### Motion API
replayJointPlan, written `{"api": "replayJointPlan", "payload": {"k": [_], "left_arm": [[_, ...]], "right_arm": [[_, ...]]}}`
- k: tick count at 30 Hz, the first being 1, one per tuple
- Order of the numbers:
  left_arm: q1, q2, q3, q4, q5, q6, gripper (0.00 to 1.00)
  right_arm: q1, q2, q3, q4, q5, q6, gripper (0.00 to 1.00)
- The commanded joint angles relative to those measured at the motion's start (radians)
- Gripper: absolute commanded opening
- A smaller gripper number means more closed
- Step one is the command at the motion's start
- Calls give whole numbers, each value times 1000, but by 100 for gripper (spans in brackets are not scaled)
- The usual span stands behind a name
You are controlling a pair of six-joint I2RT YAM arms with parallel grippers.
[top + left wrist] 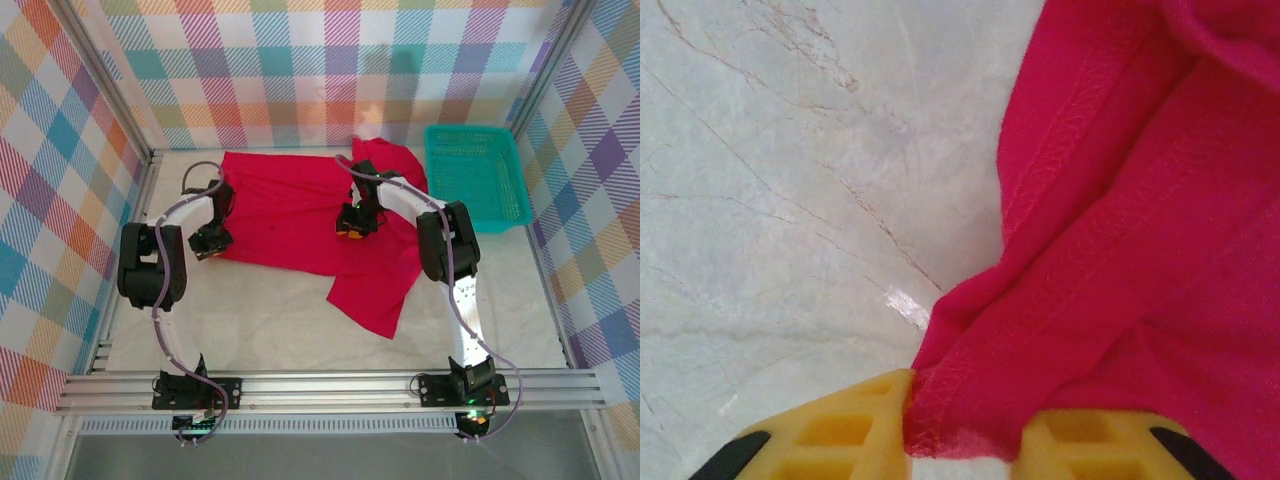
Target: Fold the inside-out t-shirt
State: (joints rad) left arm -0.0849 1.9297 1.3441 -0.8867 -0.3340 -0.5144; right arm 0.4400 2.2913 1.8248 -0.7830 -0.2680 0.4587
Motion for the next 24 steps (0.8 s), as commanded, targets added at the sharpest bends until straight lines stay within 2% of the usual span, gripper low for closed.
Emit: {"api": "replayJointPlan", "payload": {"k": [1, 3, 5, 7, 8, 12, 16, 24], "left_arm": [[3, 18, 11, -12, -39, 8, 22], [11, 14, 14, -18, -43, 10, 14], [24, -5, 31, -45, -43, 14, 7], [45, -51, 43, -69, -42, 24, 5], [59, -83, 45, -81, -42, 27, 5], [129, -207, 25, -109, -21, 37, 7], [147, -267, -56, -92, 13, 13, 9], [143, -354, -378, 115, 240, -119, 16]], "right_arm": [[0, -2, -6, -11, -4, 0, 36], [-5, 16, -8, -27, 11, 4, 30], [-16, 39, -11, -69, 52, 3, 15], [-32, 51, -30, -108, 110, 6, 2], [-43, 53, -48, -122, 136, 8, 0], [-87, 37, -122, -125, 189, 11, 0], [-99, 16, -147, -116, 204, 7, 0], [-99, -6, -162, -125, 200, -18, 0]]}}
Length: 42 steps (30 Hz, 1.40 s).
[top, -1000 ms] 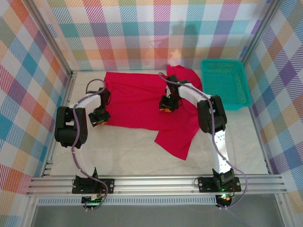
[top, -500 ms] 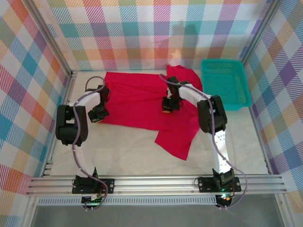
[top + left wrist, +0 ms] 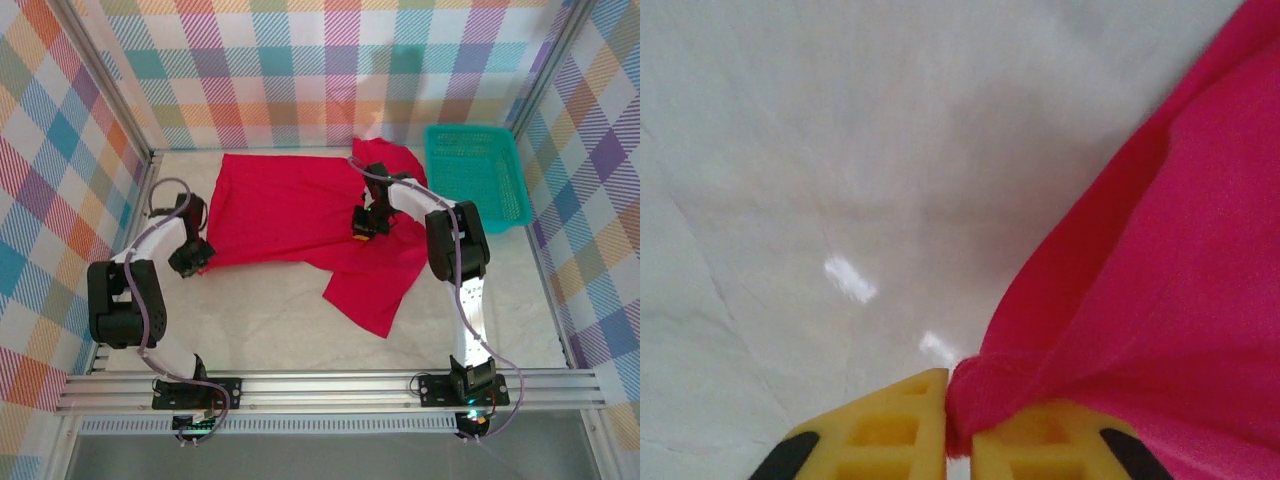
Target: Fold the inside-out t-shirt
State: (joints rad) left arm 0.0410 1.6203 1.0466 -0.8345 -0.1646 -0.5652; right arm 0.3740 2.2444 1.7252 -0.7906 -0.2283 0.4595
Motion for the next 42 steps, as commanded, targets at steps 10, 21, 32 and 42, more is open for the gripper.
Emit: {"api": "replayJointPlan", "payload": {"k": [10, 21, 32, 42], "left_arm": [[20, -149, -82, -51, 4, -91, 39], [-202, 49, 312, -16, -4, -54, 40], [-171, 641, 852, -38, 192, -127, 36], [19, 613, 788, -34, 129, -134, 36]], "right_arm": [[-37, 21, -74, -119, 141, -30, 0], [-37, 1, -65, -113, 109, -33, 0], [-38, 26, -82, -102, 103, -20, 0], [-38, 21, -101, -99, 112, -16, 0]]}}
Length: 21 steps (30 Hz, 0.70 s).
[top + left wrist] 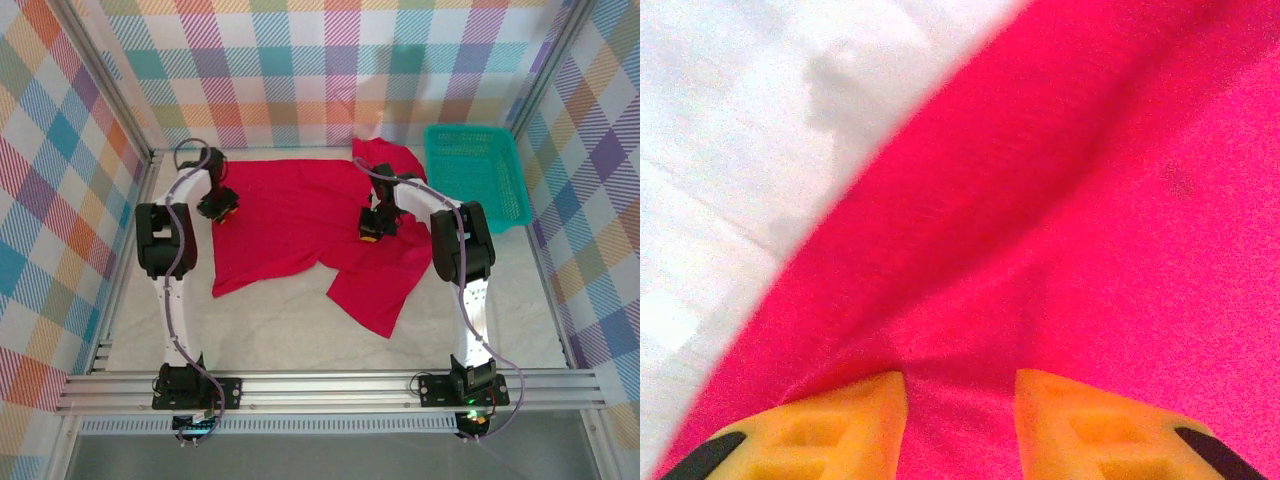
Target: Fold the inside-out t-shirt
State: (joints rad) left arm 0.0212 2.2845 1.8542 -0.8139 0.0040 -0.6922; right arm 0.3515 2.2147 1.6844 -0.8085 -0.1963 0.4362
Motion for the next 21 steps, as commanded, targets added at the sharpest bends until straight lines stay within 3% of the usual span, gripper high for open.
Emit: {"api": "replayJointPlan", "payload": {"k": [1, 9, 14, 18, 19, 21], "left_arm": [[51, -52, -17, -60, -42, -4, 36], [89, -68, 40, -109, -87, 25, 36], [28, -184, -3, -108, -122, 43, 37], [-83, -238, -87, -23, -3, 31, 40], [-102, -223, -93, -5, 36, 21, 40], [-122, -155, -82, 23, 130, -9, 40]], "right_arm": [[-16, 51, -63, -81, 82, 8, 0], [-13, 35, -60, -84, 62, 13, 0], [-11, -46, -22, -93, -24, 6, 4], [-12, -94, 25, -75, -70, 1, 18], [-14, -88, 43, -79, -58, -2, 24], [-21, -41, 110, -104, -27, -13, 26]]}}
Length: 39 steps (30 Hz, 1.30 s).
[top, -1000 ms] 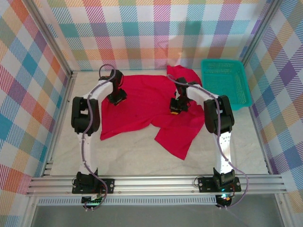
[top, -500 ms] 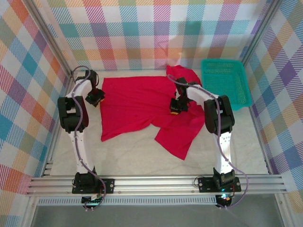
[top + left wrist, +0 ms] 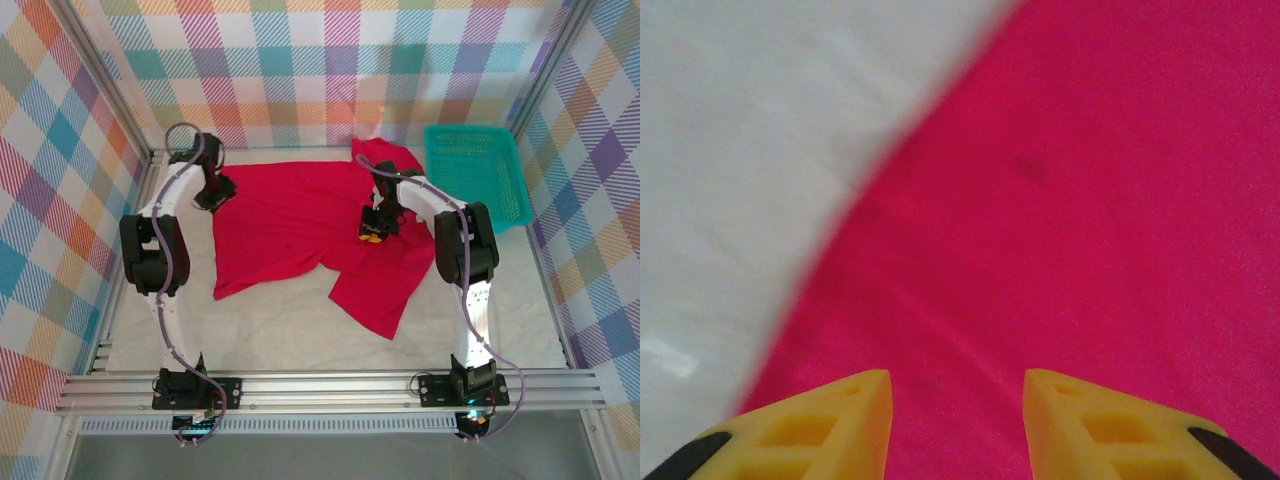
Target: Fold the inside-out t-shirt
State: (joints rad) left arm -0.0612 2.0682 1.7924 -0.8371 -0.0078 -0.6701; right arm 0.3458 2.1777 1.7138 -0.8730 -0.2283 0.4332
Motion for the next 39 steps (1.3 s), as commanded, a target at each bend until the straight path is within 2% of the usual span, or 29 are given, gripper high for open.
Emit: {"api": "replayJointPlan", "payload": {"k": [1, 4, 8, 13, 16, 20, 24, 27, 31, 34, 37, 39], "left_arm": [[-40, 96, -5, 41, 164, -39, 39], [-22, 182, 32, 20, 138, -39, 39], [51, 264, 82, 7, 112, -39, 39], [147, 367, 256, -95, 43, 8, 39], [192, 408, 336, -122, 42, 31, 39], [204, 437, 401, -136, 52, 53, 39], [202, 429, 405, -152, 24, 66, 39], [202, 394, 405, -179, -15, 81, 38], [179, 235, 289, -162, -75, 87, 39], [119, 61, 98, -84, -55, 76, 40], [47, -59, -115, 39, 55, 30, 42], [6, -81, -237, 128, 158, -19, 42]], "right_arm": [[-19, 19, 114, -56, 15, -12, 26], [-28, 95, 204, -89, 50, -24, 27], [-29, 179, 310, -112, 91, -40, 28], [-29, 266, 451, -144, 126, -41, 35], [-30, 289, 482, -140, 176, -39, 40], [-39, 304, 483, -151, 218, -37, 41], [-41, 271, 448, -142, 190, -43, 45], [-38, 222, 440, -140, 71, -63, 48], [-24, 121, 380, -142, 11, -82, 51], [-24, 44, 263, -121, 46, -72, 53], [-27, -4, 145, -102, 115, -57, 53], [-32, -16, 86, -82, 125, -51, 53]]}}
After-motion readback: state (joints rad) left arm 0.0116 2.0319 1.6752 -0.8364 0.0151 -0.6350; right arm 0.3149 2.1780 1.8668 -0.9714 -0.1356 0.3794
